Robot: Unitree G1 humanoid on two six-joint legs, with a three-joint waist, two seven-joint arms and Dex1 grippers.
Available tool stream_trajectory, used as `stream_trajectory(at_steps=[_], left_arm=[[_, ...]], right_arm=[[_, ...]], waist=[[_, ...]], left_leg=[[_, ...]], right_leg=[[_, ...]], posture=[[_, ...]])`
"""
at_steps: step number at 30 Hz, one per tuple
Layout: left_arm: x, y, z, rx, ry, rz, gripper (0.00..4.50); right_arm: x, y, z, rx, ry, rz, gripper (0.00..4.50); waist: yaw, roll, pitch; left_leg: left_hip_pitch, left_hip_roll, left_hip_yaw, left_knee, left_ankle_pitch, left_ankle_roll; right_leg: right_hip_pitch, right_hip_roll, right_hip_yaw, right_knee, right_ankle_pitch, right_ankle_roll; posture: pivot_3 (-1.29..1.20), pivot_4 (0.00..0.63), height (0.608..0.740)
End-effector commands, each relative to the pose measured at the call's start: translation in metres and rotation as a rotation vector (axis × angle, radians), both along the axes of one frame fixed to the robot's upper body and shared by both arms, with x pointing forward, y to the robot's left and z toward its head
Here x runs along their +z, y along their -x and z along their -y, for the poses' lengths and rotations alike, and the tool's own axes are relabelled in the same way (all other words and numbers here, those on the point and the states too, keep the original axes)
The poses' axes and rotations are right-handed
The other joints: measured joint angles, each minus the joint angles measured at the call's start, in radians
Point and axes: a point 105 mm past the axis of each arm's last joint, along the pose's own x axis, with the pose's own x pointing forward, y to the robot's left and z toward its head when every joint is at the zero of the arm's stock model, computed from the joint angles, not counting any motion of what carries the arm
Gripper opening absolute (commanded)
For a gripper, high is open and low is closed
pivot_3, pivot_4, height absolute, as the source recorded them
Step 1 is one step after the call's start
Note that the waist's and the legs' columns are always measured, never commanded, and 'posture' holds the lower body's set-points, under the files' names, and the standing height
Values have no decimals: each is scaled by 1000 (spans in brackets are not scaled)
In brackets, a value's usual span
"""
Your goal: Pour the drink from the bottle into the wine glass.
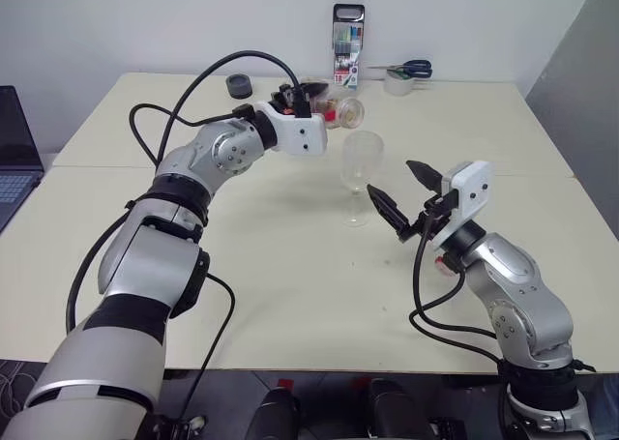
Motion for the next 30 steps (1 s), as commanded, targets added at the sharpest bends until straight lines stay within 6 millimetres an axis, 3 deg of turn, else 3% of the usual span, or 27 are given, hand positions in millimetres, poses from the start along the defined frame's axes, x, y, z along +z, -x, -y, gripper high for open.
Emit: stream_trajectory(at_steps=[1, 30], left_arm=[[32, 5, 4, -22, 4, 108, 1708], [35, 1, 2, 21, -76, 205, 1708]], right_arm=[[9, 3, 0, 5, 7, 52, 4500], [5, 2, -2, -3, 10, 41, 4500]], waist=[[0, 0, 0], [-1, 0, 0]], left_leg=[[0, 0, 0, 0, 0, 0], [0, 0, 0, 0, 1, -1]], right_leg=[[0, 0, 0, 0, 0, 0], [0, 0, 0, 1, 0, 0]], posture=[[0, 150, 740], [0, 150, 740]])
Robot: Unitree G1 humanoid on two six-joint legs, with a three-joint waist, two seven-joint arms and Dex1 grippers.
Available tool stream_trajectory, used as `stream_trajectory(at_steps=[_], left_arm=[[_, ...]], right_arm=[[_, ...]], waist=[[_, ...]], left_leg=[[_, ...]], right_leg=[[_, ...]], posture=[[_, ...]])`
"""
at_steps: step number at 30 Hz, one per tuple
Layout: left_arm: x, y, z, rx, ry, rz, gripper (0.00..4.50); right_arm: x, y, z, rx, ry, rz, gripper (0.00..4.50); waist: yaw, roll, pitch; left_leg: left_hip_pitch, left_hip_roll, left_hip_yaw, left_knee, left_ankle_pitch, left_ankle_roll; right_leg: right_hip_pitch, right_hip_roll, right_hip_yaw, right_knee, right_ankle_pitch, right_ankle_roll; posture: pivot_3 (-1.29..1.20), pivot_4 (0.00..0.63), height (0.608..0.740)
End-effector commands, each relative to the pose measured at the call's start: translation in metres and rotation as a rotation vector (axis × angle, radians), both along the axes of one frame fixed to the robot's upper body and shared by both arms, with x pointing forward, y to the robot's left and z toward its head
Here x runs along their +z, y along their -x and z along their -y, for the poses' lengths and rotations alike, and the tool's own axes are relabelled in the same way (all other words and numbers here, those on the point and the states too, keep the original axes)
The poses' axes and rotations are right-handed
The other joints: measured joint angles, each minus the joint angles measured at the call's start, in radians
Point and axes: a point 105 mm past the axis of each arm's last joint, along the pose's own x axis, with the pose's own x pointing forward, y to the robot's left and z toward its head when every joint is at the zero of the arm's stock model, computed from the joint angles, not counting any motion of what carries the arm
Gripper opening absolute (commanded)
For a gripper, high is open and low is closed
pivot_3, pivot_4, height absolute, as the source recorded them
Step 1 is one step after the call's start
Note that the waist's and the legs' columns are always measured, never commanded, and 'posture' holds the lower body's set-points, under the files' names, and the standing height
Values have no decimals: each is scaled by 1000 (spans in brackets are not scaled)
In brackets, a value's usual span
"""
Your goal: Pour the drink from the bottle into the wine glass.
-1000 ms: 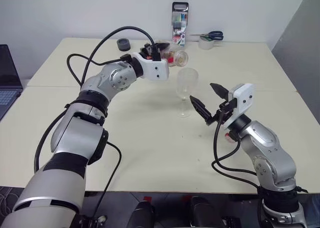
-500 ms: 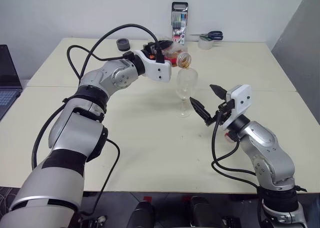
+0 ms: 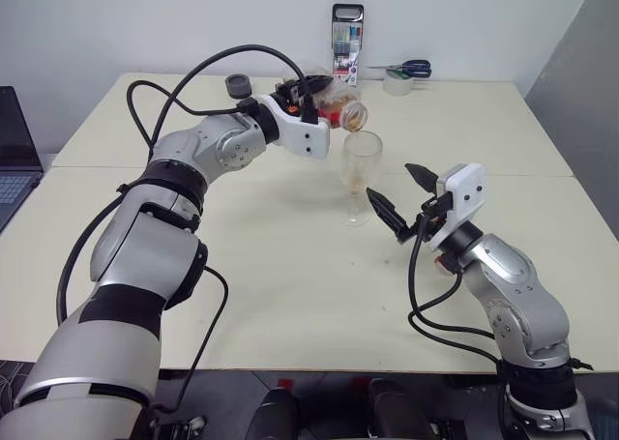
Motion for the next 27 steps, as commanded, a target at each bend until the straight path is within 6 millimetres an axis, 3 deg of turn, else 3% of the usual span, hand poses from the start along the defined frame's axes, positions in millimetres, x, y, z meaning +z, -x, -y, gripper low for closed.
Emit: stream_trajectory(at_steps=[1, 27], left_arm=[[30, 3, 1, -7, 21, 85, 1708], [36, 2, 7, -5, 8, 121, 1708]], right_arm=[[11, 5, -1, 8, -12, 56, 4500], [7, 12, -14, 15, -59, 48, 4500]], waist=[[0, 0, 0], [0, 0, 0]], left_leg=[[0, 0, 0, 0, 0, 0], [0, 0, 0, 1, 0, -1]], right_leg=[[0, 0, 0, 0, 0, 0], [0, 0, 0, 1, 0, 0]], posture=[[0, 150, 740], [0, 150, 740]])
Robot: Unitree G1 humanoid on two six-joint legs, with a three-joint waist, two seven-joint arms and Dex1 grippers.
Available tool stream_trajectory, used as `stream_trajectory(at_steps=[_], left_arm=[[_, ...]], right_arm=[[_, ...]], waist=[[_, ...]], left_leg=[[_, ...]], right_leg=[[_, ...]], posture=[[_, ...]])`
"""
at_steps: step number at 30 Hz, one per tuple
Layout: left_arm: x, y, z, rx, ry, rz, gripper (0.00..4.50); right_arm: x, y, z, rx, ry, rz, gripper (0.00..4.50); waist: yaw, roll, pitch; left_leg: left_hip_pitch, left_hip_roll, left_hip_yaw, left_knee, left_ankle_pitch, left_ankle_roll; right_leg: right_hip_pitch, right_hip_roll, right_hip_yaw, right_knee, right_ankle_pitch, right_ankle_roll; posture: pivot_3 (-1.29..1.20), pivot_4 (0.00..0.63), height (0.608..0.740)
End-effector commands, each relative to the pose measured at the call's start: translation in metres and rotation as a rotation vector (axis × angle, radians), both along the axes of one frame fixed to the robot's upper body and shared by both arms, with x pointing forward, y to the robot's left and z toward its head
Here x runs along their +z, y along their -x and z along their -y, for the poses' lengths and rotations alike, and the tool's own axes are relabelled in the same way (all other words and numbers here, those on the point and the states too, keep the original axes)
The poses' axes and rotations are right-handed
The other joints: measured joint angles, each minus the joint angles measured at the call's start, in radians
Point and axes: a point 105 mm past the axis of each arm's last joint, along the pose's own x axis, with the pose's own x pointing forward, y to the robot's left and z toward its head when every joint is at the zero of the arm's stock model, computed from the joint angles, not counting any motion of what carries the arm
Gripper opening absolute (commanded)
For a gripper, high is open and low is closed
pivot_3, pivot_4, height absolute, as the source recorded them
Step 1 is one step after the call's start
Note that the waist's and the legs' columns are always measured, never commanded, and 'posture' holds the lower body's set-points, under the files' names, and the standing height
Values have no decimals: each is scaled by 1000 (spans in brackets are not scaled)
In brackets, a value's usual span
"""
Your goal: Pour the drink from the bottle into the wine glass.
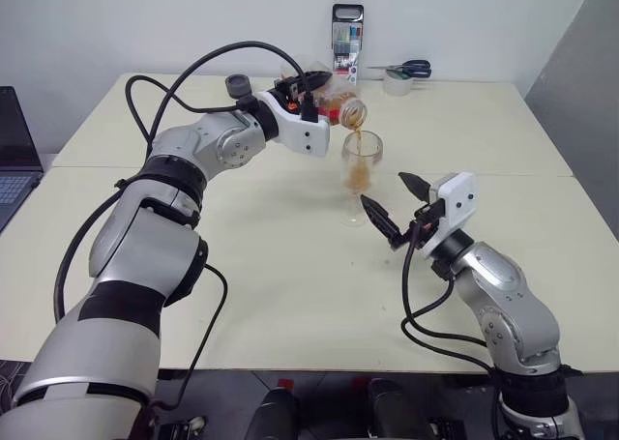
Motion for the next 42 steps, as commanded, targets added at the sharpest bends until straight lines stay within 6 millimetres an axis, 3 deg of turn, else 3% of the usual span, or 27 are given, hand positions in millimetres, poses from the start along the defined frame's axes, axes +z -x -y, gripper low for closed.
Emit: stream_trajectory(at_steps=[1, 42], left_arm=[[31, 4, 8, -22, 25, 89, 1708], [39, 2, 10, 2, 13, 135, 1708]], right_arm=[[18, 8, -3, 4, -23, 89, 4500], [19, 12, -10, 7, -10, 131, 4500]], waist=[[0, 0, 0], [-1, 0, 0]], left_leg=[[0, 0, 0, 0, 0, 0], [0, 0, 0, 1, 0, 0]], right_leg=[[0, 0, 0, 0, 0, 0], [0, 0, 0, 1, 0, 0]], posture=[[0, 150, 740], [0, 150, 740]])
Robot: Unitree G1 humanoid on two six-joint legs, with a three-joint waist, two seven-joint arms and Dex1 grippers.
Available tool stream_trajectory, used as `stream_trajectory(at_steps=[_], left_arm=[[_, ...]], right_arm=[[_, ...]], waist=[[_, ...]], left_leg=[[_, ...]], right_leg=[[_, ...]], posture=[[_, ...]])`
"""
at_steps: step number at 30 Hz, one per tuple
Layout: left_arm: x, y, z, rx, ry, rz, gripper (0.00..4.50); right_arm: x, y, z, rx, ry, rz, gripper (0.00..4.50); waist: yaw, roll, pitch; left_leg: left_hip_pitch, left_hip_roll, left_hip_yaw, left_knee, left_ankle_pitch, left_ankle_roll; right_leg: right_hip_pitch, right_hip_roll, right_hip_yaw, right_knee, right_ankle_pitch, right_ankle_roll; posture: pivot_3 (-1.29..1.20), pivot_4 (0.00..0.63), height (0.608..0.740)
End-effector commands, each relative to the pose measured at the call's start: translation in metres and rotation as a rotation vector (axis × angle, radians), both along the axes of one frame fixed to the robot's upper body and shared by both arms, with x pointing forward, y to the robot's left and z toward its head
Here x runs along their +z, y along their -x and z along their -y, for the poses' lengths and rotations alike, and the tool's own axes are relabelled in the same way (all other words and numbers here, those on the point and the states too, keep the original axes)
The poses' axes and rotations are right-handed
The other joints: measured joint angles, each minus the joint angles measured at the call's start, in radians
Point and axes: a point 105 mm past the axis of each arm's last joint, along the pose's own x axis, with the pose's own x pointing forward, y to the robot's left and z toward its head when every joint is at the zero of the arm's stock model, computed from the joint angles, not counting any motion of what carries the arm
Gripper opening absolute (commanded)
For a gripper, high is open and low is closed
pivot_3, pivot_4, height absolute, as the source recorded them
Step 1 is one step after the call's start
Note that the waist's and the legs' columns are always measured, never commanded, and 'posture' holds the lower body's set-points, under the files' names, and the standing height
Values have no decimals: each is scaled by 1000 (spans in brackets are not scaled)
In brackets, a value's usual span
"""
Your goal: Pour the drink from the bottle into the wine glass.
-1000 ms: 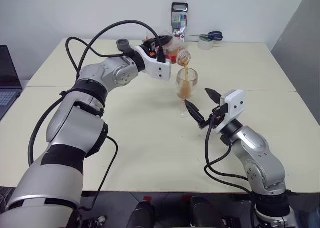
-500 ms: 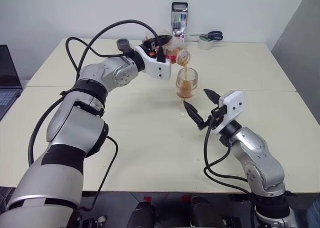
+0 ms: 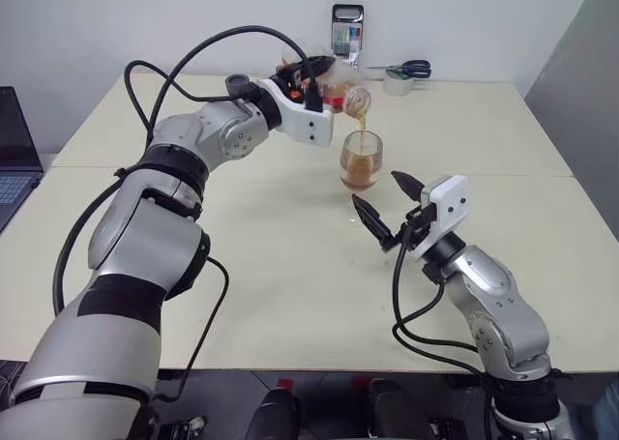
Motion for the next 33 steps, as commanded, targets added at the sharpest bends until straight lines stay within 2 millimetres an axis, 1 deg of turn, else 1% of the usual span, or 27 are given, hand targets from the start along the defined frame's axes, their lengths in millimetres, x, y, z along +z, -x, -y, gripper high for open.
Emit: stream_trajectory(at_steps=[1, 24, 26, 29, 33], left_arm=[[22, 4, 6, -16, 15, 64, 1708], [25, 3, 4, -4, 6, 82, 1708], [26, 3, 4, -2, 6, 84, 1708], [26, 3, 4, -1, 5, 85, 1708], [26, 3, 4, -2, 5, 84, 1708]], right_arm=[[16, 7, 0, 1, -2, 88, 4500], [14, 11, -5, 19, -3, 92, 4500], [14, 12, -5, 21, -5, 92, 4500], [14, 12, -6, 22, -7, 93, 4500], [14, 12, -6, 23, -9, 91, 4500]], waist=[[0, 0, 0], [0, 0, 0], [0, 0, 0], [-3, 0, 0], [-6, 0, 0]], left_leg=[[0, 0, 0, 0, 0, 0], [-2, 0, 0, 5, 0, 0], [-5, 0, 0, 8, 0, 0], [-13, -2, 1, 11, 0, -1], [-13, -2, 1, 12, 0, -1]], right_leg=[[0, 0, 0, 0, 0, 0], [0, 0, -1, 1, 0, 0], [-3, 0, -1, 3, 0, 0], [-12, -1, 1, 10, 0, 0], [-14, -1, 1, 14, 0, 0]], posture=[[0, 150, 740], [0, 150, 740], [0, 150, 740], [0, 150, 740], [0, 150, 740]])
